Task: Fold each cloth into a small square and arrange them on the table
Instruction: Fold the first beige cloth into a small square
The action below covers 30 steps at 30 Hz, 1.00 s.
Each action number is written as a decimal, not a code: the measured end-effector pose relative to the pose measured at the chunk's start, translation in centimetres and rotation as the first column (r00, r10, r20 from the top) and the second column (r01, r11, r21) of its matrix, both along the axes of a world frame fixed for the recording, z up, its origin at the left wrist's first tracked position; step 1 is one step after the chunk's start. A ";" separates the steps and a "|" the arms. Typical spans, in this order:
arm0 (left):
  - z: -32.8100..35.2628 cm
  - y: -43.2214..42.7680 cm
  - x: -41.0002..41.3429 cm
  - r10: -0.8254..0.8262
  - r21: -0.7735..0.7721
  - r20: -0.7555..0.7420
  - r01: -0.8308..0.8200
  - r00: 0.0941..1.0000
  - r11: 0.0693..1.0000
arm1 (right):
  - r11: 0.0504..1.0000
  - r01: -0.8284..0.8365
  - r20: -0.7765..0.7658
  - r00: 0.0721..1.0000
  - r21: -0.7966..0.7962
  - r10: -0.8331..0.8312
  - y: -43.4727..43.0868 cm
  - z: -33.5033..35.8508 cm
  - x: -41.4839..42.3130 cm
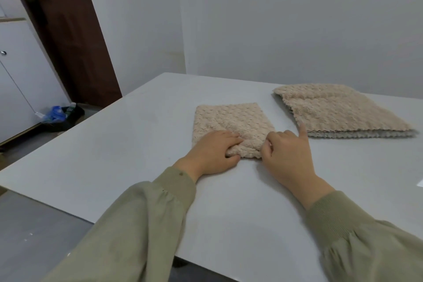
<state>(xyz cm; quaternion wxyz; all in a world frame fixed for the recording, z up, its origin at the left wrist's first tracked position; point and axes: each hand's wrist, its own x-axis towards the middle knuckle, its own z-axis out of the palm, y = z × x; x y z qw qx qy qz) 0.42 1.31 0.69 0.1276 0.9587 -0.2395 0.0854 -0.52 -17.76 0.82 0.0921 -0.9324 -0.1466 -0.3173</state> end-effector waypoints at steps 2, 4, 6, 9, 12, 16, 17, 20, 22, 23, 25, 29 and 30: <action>-0.1 0.3 -0.2 0.010 -0.009 0.075 -0.009 0.997 1.000 | 0.991 -0.133 -0.084 0.988 -0.007 0.132 0.1 -0.2 0.3; -0.3 0.8 -0.7 0.045 -0.044 0.070 -0.042 0.997 0.998 | 0.956 -0.290 -0.195 0.941 -0.038 0.277 0.2 -0.6 0.2; -0.4 1.3 -1.6 0.085 -0.153 -0.005 -0.084 0.996 0.985 | 0.937 -0.341 -0.297 0.905 -0.078 0.304 0.0 -0.9 0.2; -0.1 2.2 -3.2 0.095 -0.282 -0.005 -0.092 0.996 0.955 | 0.950 -0.308 -0.366 0.890 -0.048 0.270 -0.4 -0.8 0.4; 0.2 3.1 -4.2 0.122 -0.308 0.022 -0.110 0.992 0.945 | 0.953 -0.295 -0.424 0.857 0.061 0.293 -1.1 -0.1 -0.1; -0.3 4.2 -4.6 0.162 -0.266 0.027 -0.149 0.986 0.952 | 0.950 -0.256 -0.415 0.856 0.177 0.308 -2.0 0.1 -0.6; -0.3 4.3 -4.6 0.173 -0.264 0.029 -0.159 0.985 0.951 | 0.953 -0.238 -0.420 0.858 0.189 0.297 -2.1 0.0 -0.6; -0.2 4.4 -4.5 0.191 -0.243 0.027 -0.179 0.981 0.953 | 0.959 -0.217 -0.443 0.852 0.184 0.278 -2.4 -0.2 -0.8; -0.1 4.3 -4.3 0.195 -0.233 0.031 -0.183 0.980 0.955 | 0.959 -0.216 -0.436 0.857 0.184 0.276 -2.5 -0.2 -0.8; 0.0 4.2 -4.3 0.205 -0.272 0.034 -0.188 0.978 0.944 | 0.960 -0.210 -0.419 0.867 0.184 0.270 -2.5 -0.1 -0.7; 0.4 4.1 -4.6 0.252 -0.424 0.034 -0.214 0.967 0.880 | 0.964 -0.186 -0.364 0.898 0.192 0.246 -2.7 0.1 -0.7; 1.2 4.5 -5.0 0.204 -0.716 -0.130 -0.234 0.970 0.657 | 0.935 -0.145 -0.276 0.931 0.322 0.239 -2.9 0.9 -1.2; 1.3 4.5 -5.0 0.149 -0.749 -0.188 -0.239 0.971 0.617 | 0.927 -0.137 -0.271 0.932 0.350 0.240 -2.9 1.0 -1.5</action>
